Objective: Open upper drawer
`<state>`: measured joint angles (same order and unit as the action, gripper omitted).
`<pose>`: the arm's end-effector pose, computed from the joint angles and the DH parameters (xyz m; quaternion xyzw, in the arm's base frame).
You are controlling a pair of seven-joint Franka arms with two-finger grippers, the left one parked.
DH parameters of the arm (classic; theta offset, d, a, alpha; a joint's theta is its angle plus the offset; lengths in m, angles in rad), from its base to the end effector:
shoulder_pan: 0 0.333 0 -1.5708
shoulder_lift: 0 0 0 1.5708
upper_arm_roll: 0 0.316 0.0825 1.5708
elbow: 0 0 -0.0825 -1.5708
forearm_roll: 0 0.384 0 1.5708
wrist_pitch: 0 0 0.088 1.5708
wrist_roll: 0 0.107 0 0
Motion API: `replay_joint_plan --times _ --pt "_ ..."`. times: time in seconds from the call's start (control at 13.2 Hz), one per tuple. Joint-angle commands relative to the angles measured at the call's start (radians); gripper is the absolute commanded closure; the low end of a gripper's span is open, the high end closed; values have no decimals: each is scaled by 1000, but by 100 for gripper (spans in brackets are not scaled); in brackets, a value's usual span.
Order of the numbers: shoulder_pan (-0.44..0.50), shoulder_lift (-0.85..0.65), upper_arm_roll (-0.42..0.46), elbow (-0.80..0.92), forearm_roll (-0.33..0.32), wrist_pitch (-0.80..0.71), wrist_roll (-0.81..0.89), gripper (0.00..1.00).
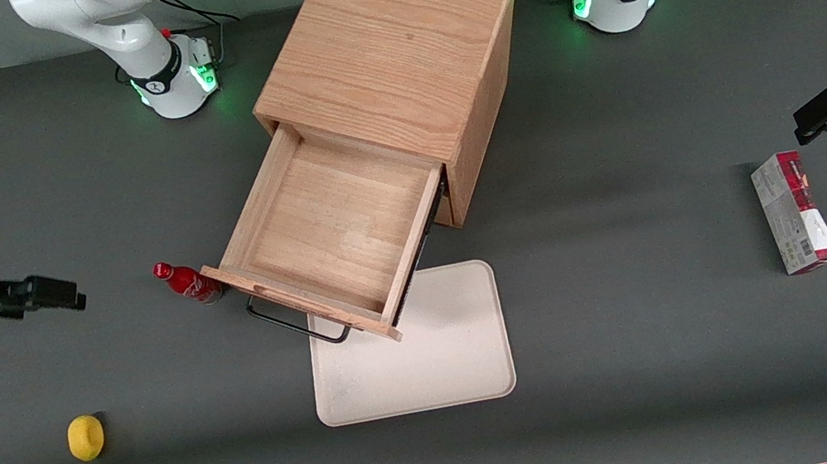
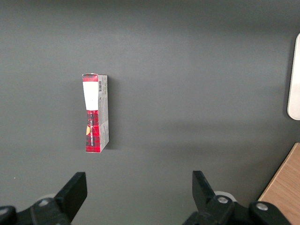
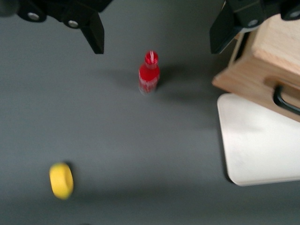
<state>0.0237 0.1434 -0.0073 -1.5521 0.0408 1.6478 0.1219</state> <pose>0.6007 0.0142 0.5571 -0.9980 0.0547 0.0252 0.0181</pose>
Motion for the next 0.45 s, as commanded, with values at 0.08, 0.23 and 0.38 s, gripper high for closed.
replay_joint_plan --times 0.08,0.23,0.38 --pt "9 -248 -22 -301 -24 81 44 0" --pt "5 -235 -23 -263 -56 46 36 0" --pt "4 -234 -23 -247 -58 36 48 0"
